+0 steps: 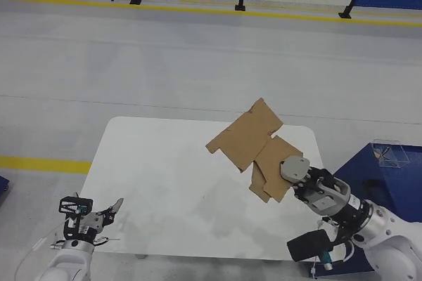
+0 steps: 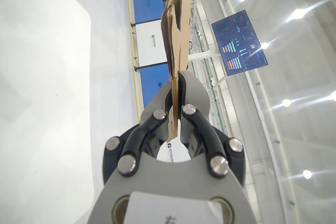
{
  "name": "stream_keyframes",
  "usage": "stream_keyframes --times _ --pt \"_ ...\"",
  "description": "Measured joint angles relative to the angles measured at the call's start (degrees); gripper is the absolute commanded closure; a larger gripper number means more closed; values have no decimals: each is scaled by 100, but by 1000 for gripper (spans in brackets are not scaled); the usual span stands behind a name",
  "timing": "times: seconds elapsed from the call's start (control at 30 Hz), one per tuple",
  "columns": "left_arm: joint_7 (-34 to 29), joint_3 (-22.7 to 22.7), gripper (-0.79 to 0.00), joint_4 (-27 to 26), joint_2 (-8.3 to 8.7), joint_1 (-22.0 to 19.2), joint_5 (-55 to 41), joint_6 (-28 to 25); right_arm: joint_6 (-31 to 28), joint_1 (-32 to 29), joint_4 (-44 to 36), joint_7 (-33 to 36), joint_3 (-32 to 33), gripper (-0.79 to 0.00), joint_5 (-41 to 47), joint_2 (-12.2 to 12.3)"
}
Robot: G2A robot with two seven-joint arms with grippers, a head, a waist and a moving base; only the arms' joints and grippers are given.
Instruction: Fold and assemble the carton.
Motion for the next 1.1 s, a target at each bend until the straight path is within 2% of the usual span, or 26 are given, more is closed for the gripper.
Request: stream_keyframes --times 0.2,0.3,0.4,0.57,0.77,0.97,1.1 --pt "0 0 -785 0 0 0 0 0 -1340 413 381 1014 801 0 3933 -12" --pt "0 0 -785 0 0 0 0 0 -1971 658 872 1713 730 0 5873 57" --pt "0 0 -785 0 0 0 0 0 -2257 852 1340 2661 381 0 7604 160" --pt "0 0 -785 0 0 0 0 0 -2206 1032 2114 4409 -661 0 10497 352" --pt "0 0 -785 0 0 0 0 0 -1994 1079 2999 6310 -1896 0 13439 495" --pt "0 0 -785 0 0 0 0 0 -1714 1224 3525 8011 -2527 0 15655 568" --pt "0 0 -785 0 0 0 0 0 -1463 1301 3559 8561 -2592 0 16381 584"
